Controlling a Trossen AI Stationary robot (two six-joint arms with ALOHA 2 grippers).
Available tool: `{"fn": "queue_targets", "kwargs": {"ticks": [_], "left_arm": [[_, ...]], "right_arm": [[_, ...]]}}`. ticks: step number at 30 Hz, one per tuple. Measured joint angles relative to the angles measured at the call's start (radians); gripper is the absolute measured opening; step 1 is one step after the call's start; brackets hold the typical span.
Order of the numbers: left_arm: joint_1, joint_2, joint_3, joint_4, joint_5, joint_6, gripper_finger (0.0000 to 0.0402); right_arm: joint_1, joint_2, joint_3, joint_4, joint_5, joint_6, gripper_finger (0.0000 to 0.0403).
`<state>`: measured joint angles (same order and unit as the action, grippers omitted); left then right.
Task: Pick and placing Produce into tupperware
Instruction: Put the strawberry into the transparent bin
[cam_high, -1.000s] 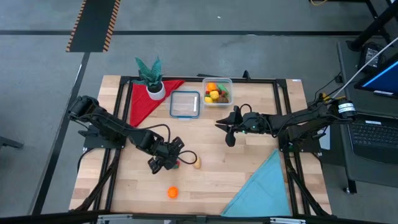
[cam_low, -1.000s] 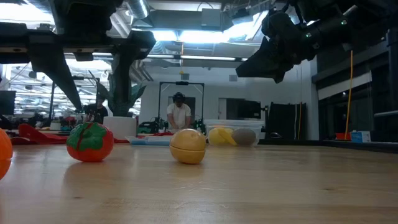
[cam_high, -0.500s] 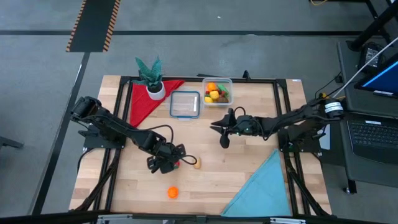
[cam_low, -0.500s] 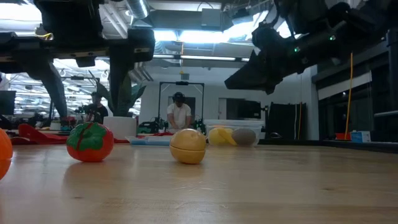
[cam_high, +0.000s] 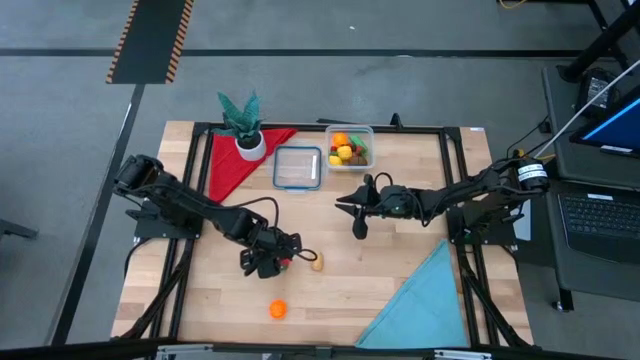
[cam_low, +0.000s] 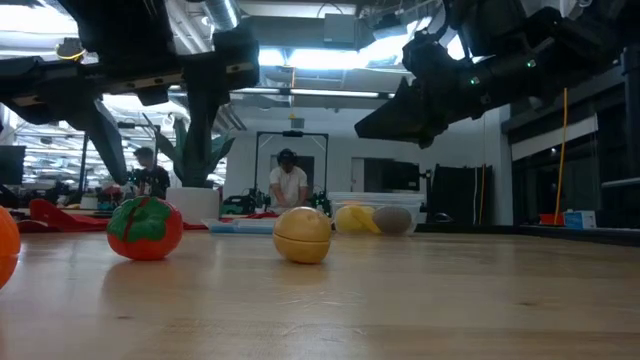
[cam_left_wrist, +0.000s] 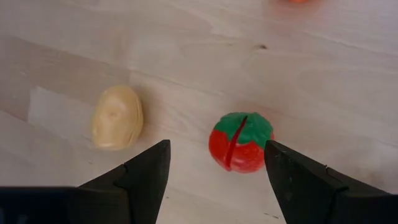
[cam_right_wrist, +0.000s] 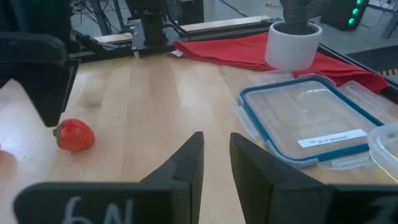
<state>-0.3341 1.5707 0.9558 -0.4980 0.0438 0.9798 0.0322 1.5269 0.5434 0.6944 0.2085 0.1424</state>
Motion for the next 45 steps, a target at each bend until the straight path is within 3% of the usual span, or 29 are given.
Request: {"fn": "queue_targets", "kwargs": {"ticks": [45], "left_arm": [[0.088,0.179,0.012,0.041,0.224,-0.061,0.0253]], "right_arm": [[0.0,0.0,0.0,-0.021,-0.001,-0.02,0.008]]}}
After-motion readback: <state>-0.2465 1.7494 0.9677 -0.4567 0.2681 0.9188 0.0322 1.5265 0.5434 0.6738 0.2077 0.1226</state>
